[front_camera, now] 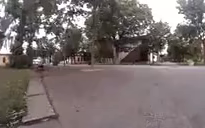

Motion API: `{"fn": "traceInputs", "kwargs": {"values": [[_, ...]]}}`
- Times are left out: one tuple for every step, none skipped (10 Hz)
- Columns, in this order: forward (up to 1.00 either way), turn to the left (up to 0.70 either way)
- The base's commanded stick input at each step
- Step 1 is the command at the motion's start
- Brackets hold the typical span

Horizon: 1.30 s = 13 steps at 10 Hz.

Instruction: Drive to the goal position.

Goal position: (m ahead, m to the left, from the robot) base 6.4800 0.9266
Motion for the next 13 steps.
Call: {"fn": "traceInputs", "kwargs": {"values": [[0.70,0.00],[0.70,0.00],[0.70,0.00],[0.70,0.00],[0.70,0.00],[0.70,0.00],[0.70,0.00],[0.70,0.00],[0.70,0.00],[0.70,0.00],[0.70,0.00],[0.70,0.01],[0.70,0.30]]}}
